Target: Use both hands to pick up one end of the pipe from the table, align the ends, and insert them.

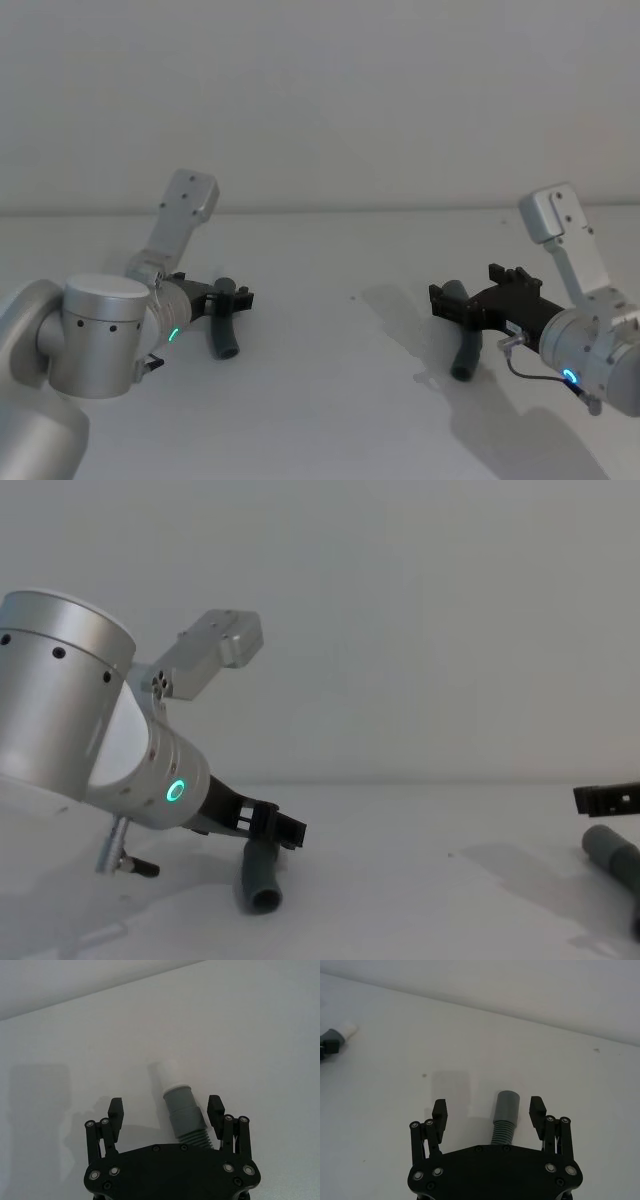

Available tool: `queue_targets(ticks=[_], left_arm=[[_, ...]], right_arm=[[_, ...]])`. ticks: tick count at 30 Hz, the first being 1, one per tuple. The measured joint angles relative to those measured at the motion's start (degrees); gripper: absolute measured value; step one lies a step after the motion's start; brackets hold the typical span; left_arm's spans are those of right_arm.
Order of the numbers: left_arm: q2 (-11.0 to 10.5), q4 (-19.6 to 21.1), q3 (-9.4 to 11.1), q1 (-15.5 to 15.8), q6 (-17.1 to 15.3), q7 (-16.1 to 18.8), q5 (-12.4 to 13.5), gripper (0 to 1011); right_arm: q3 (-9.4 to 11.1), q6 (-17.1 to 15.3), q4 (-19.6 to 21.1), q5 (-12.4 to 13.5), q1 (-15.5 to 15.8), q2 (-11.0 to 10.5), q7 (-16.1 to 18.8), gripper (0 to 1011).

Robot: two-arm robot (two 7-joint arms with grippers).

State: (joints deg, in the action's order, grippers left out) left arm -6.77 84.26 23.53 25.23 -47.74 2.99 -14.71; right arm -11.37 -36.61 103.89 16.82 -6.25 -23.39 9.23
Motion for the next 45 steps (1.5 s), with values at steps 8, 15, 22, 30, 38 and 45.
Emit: queue_targets(ticks=[8, 15, 22, 30, 38, 45], left_arm=[[0.0, 0.0, 0.0, 0.0, 0.0, 0.0, 0.0, 1006], [0.0, 0.0, 0.0, 0.0, 0.0, 0.0, 0.0, 1006], [0.0, 0.0, 0.0, 0.0, 0.0, 0.0, 0.0, 1006], [0.0, 0.0, 0.0, 0.0, 0.0, 0.0, 0.0, 1006], [0.0, 0.0, 0.0, 0.0, 0.0, 0.0, 0.0, 1006], [0.0, 0.0, 0.0, 0.0, 0.0, 0.0, 0.0, 1006]], right_arm=[[-0.5, 1.2, -2.8, -1.0, -0.7, 1.0, -0.4, 1000], [-0.7, 1.6, -5.4, -1.7, -1.3, 1.8, -0.7, 1001], [-0.8, 1.8, -7.5, -2.1, -1.9, 2.4, -0.8, 1001], [-0.9, 1.8, -9.3, -2.4, -2.4, 3.1, -0.7, 1001], [-1.0, 1.4, -10.6, -2.8, -3.0, 3.7, -0.6, 1001], [-0.9, 1.3, -11.4, -3.1, -3.3, 4.1, -0.5, 991]])
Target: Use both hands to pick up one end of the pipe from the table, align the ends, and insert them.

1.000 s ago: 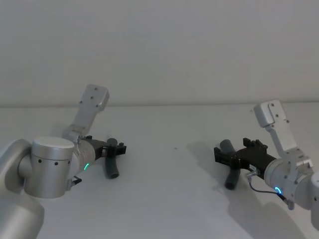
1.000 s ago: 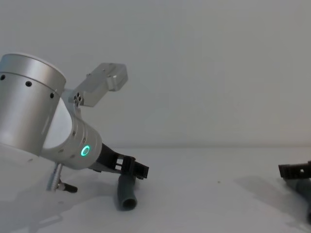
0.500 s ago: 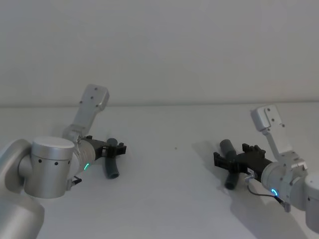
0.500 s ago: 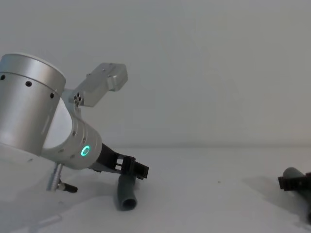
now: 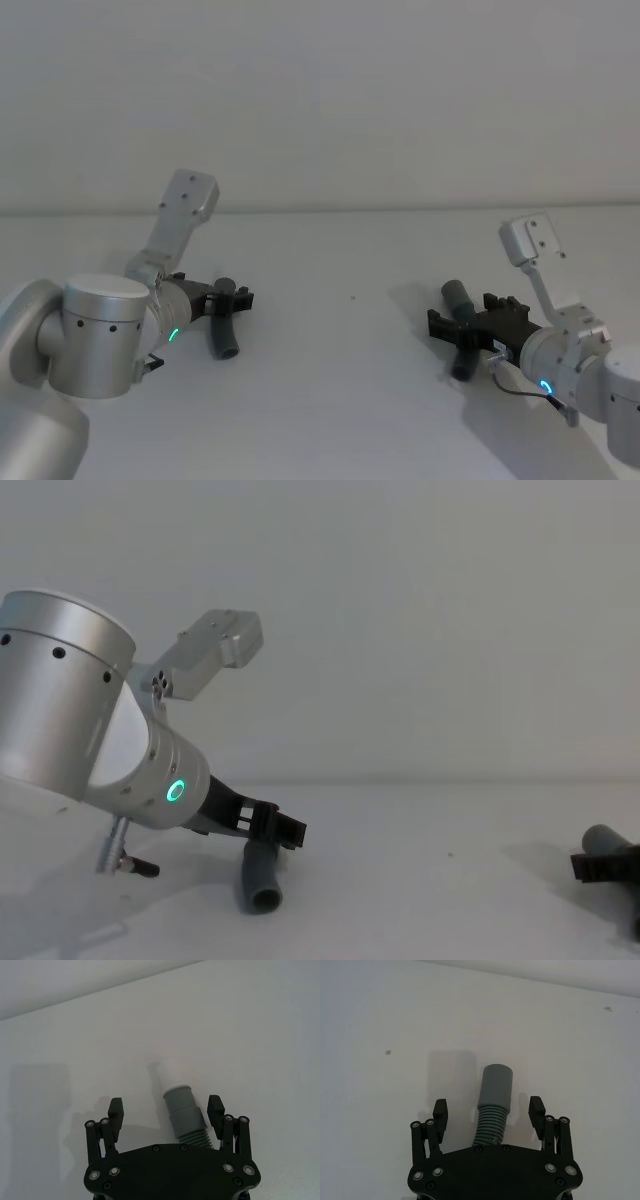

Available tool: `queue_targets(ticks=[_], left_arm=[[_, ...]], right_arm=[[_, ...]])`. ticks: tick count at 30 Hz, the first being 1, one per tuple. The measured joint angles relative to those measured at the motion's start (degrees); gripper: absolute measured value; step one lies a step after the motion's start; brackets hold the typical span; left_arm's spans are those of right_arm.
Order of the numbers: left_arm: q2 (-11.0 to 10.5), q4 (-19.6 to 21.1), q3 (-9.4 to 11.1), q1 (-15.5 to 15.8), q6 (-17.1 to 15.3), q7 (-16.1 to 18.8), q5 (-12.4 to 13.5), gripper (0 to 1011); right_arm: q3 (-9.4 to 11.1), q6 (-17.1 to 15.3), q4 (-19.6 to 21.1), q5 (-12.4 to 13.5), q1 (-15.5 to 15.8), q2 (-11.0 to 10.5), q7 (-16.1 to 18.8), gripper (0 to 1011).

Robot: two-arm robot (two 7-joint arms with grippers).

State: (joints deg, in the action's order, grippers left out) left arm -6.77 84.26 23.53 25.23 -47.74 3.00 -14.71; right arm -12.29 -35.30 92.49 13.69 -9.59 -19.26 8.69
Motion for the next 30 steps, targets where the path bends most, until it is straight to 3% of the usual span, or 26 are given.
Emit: queue_targets(ticks=[4, 23, 30], left_arm=[[0.0, 0.0, 0.0, 0.0, 0.0, 0.0, 0.0, 1006], [0.0, 0.0, 0.0, 0.0, 0.0, 0.0, 0.0, 1006], [0.0, 0.0, 0.0, 0.0, 0.0, 0.0, 0.0, 1007]], right_arm=[[0.0, 0.0, -0.2, -0.1, -0.1, 0.1, 0.0, 935], [0.1, -0.1, -0.7, -0.4, -0.3, 0.4, 0.1, 329], [0.1, -0.1, -0.7, -0.4, -0.3, 0.5, 0.1, 269]])
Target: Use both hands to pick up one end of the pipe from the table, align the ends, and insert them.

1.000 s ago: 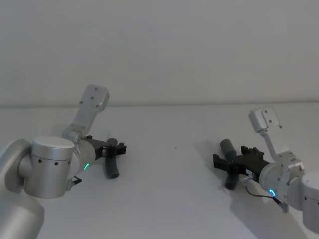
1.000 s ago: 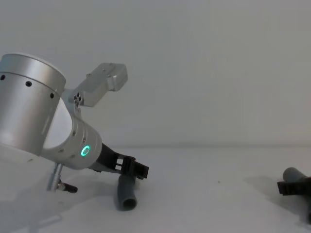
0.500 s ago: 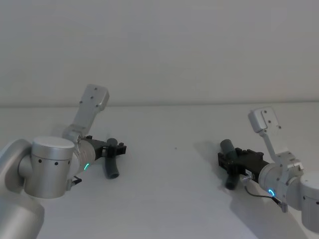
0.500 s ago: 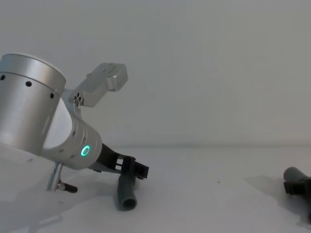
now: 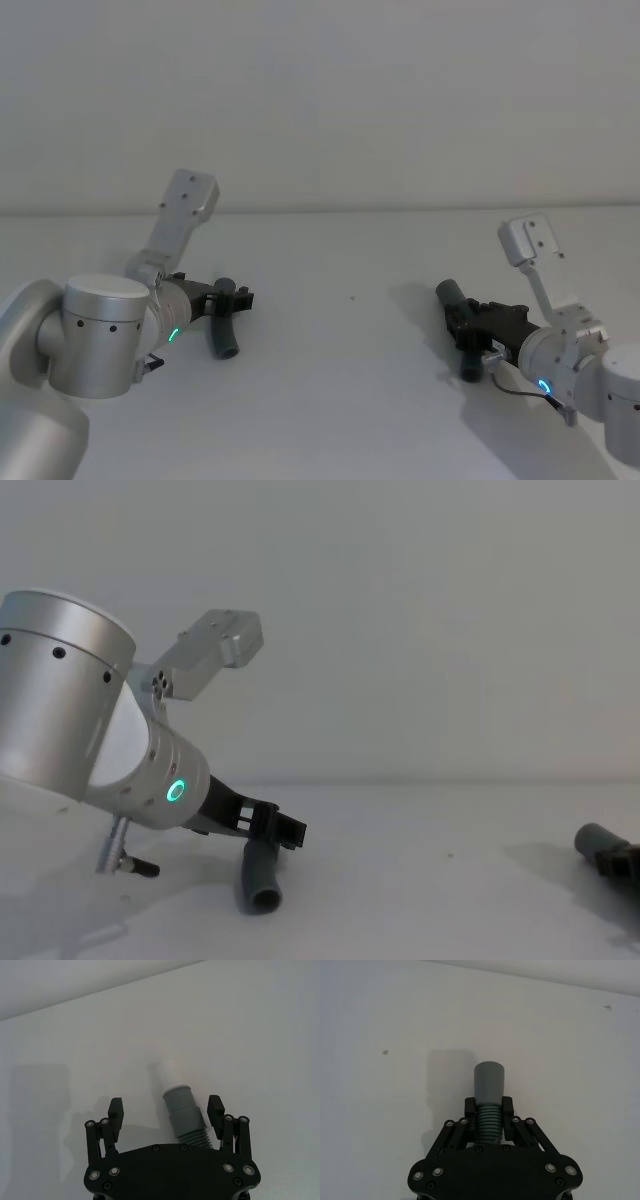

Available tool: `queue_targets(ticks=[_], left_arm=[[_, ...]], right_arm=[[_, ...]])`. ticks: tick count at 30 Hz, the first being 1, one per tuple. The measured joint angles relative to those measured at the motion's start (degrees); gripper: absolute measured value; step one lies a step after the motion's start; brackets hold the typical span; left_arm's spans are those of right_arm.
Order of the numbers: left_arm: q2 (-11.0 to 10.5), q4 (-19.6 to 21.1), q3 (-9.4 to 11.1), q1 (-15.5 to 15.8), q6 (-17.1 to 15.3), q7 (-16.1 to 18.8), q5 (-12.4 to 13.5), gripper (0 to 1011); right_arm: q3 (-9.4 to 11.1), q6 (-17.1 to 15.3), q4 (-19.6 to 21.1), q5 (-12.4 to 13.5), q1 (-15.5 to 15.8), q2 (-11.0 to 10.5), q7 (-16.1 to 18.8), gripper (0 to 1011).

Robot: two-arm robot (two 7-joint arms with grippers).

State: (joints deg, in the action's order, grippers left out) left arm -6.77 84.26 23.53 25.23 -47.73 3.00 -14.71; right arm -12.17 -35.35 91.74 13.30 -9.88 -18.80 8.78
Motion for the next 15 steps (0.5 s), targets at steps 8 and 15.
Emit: queue_targets(ticks=[8, 15], left_arm=[[0.1, 0.0, -0.1, 0.0, 0.0, 0.0, 0.0, 1006], [0.8, -0.2, -0.6, 0.1, 0.0, -0.2, -0.3, 1006]], right_arm=[[0.0, 0.0, 0.0, 0.0, 0.0, 0.0, 0.0, 262], [0.0, 0.0, -0.1, 0.0, 0.0, 0.0, 0.0, 262]])
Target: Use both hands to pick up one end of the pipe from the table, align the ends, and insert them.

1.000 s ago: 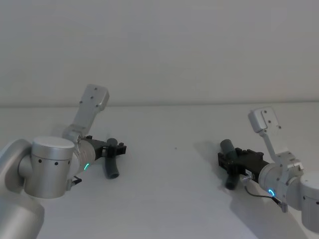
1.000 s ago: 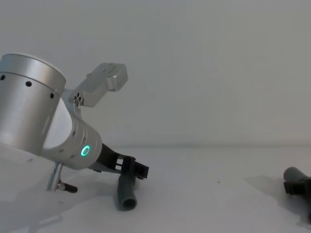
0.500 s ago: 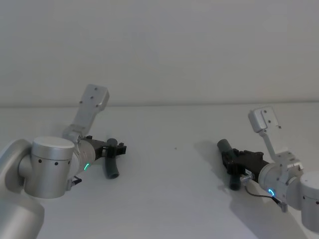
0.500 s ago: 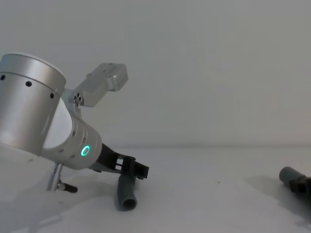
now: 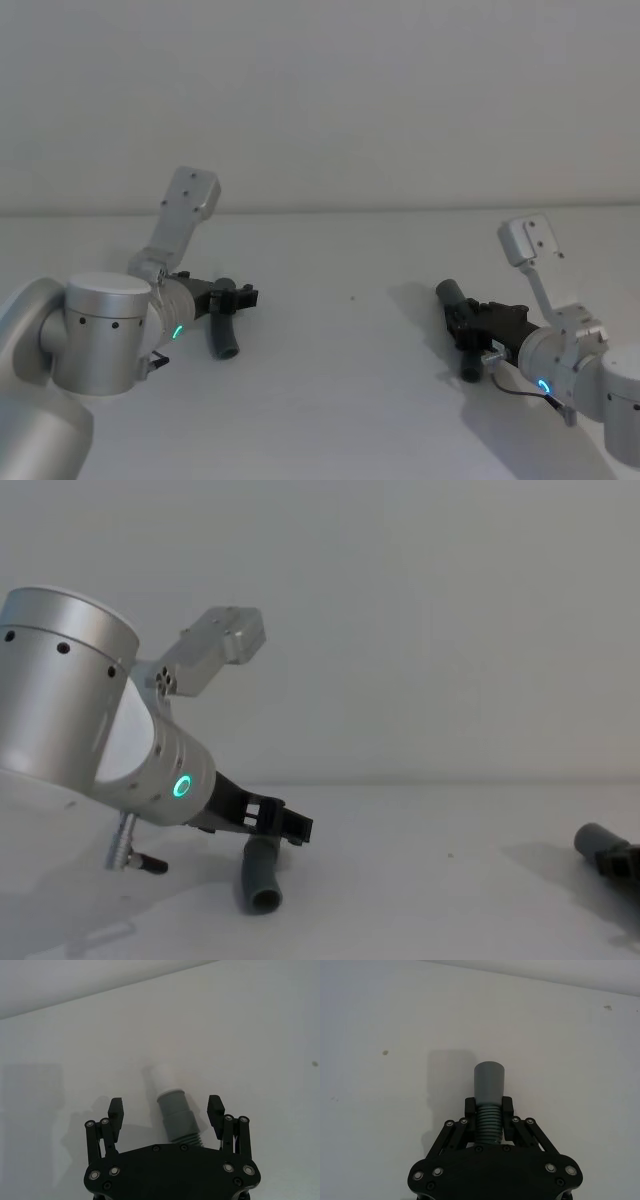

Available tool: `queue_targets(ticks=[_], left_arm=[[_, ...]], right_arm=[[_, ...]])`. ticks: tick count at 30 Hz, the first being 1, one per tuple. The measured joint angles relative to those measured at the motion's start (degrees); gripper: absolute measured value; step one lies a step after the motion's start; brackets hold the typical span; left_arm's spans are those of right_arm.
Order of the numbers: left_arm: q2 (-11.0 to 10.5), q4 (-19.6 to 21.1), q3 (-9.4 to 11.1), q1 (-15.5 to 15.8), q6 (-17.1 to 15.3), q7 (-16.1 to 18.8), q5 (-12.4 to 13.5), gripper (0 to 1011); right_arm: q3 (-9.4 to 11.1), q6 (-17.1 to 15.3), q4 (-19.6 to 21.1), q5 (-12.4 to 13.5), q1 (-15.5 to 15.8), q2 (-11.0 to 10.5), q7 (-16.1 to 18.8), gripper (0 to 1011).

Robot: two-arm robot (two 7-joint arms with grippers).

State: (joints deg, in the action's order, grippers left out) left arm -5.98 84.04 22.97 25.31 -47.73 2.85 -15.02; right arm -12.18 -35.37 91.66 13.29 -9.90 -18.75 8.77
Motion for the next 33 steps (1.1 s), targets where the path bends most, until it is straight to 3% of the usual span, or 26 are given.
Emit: queue_targets(ticks=[33], left_arm=[[2.3, -0.5, -1.3, -0.1, -1.3, -0.3, -1.0, 1006]], right_arm=[[0.0, 0.0, 0.0, 0.0, 0.0, 0.0, 0.0, 262]])
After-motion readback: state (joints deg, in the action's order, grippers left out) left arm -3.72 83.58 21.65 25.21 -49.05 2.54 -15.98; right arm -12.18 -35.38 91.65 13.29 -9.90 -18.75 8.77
